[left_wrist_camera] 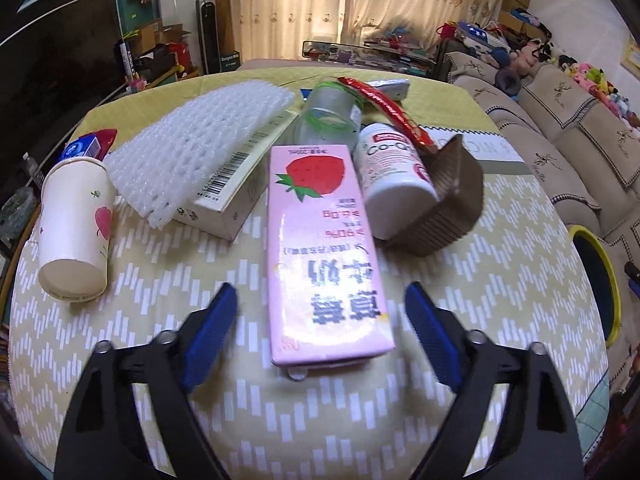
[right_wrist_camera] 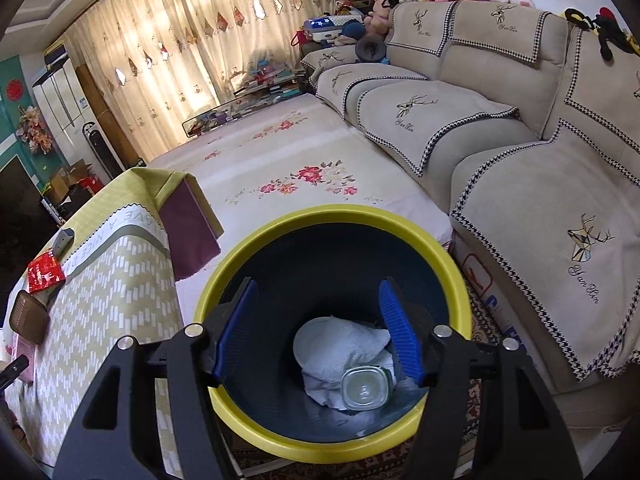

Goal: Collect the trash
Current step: 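Grasp the pink strawberry milk carton with the left gripper, then carry the pink carton with the left gripper into the bin and release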

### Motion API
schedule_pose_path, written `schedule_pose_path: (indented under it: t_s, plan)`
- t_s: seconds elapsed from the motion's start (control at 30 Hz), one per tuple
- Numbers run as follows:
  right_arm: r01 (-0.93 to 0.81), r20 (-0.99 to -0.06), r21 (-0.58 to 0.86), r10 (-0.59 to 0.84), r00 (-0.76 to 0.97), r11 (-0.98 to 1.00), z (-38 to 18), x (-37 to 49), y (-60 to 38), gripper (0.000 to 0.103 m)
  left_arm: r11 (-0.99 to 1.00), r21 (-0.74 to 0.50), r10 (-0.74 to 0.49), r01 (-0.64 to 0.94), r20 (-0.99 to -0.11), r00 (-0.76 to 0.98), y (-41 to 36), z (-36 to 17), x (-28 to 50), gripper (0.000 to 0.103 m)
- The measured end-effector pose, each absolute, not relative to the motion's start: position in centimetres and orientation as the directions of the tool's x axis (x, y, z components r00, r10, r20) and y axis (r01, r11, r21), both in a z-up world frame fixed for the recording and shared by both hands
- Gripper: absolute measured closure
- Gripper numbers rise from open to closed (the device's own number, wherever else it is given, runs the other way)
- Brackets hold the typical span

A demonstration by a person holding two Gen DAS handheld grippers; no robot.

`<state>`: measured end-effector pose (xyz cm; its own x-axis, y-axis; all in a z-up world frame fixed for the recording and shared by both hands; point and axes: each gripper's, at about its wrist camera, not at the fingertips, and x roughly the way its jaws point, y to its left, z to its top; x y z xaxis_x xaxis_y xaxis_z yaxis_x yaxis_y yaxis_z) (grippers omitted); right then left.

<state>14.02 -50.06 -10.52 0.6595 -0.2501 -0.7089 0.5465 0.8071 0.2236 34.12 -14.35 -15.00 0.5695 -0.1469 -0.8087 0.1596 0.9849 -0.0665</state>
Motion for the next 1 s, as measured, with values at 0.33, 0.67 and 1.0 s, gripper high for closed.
schedule_pose_path:
  t_s: [0.33,0.67,1.0]
  plan:
    - [0.542,-0.71,0.242,-0.234,0.664,0.804,-10.9,13.7,-49.7,0.043,0.987,-0.032,-0.124,0.159,-0.781,0.612,-14.0,-14.4,33.5,0.053]
    - [0.542,-0.679,0.266,-0.244,0.692,0.798,-9.6,10.9,-49.5,0.043,0.974,0.055,-0.118,0.22,-0.707,0.697,-13.2,-8.7,28.2,0.053]
    - [0.537,-0.645,0.301,-0.248,0.723,0.788,-8.7,7.5,-49.3,0.043,0.936,0.082,-0.203,0.343,-0.67,0.715,-14.9,-3.2,22.4,0.053]
